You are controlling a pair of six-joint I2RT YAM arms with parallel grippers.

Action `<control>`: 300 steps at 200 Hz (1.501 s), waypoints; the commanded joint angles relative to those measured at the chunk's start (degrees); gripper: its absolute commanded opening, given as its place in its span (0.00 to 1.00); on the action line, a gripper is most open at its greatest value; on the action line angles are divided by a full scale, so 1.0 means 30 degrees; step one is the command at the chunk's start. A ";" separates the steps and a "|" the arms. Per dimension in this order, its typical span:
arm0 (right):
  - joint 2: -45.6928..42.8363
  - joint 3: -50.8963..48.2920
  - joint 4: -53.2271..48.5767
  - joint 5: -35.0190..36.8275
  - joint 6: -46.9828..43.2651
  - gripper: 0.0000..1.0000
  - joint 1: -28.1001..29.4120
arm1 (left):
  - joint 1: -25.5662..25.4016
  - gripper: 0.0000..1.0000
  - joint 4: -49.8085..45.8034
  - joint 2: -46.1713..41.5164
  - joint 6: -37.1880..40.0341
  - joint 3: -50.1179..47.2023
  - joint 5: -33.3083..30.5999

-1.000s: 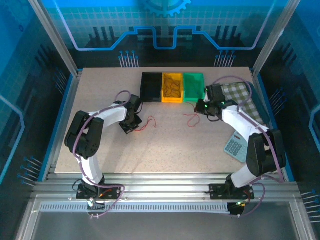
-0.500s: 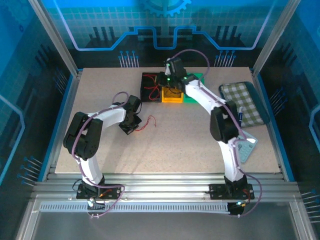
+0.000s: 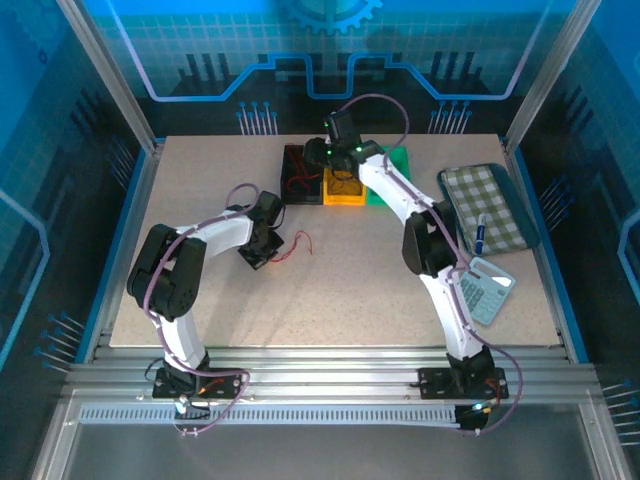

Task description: Untangle the cables

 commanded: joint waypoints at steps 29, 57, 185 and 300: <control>-0.4945 -0.5625 0.1766 0.0402 -0.1067 0.47 0.0700 | -0.0651 0.00 -0.1425 0.0860 0.1035 0.0244 0.0623; -0.8877 -1.1669 0.3540 0.0777 -0.0691 0.47 0.0785 | -0.0863 0.00 -0.1124 0.0507 0.2283 0.1031 0.1187; -1.5638 -2.3988 0.4099 0.1706 -0.0205 0.46 0.1295 | -0.0530 0.00 -0.4745 0.1255 0.2884 1.3208 -0.6830; -1.6737 -2.4597 0.3803 0.0931 -0.1387 0.45 0.1140 | -0.1453 0.00 -0.5099 1.0450 -0.1234 2.3384 -0.8795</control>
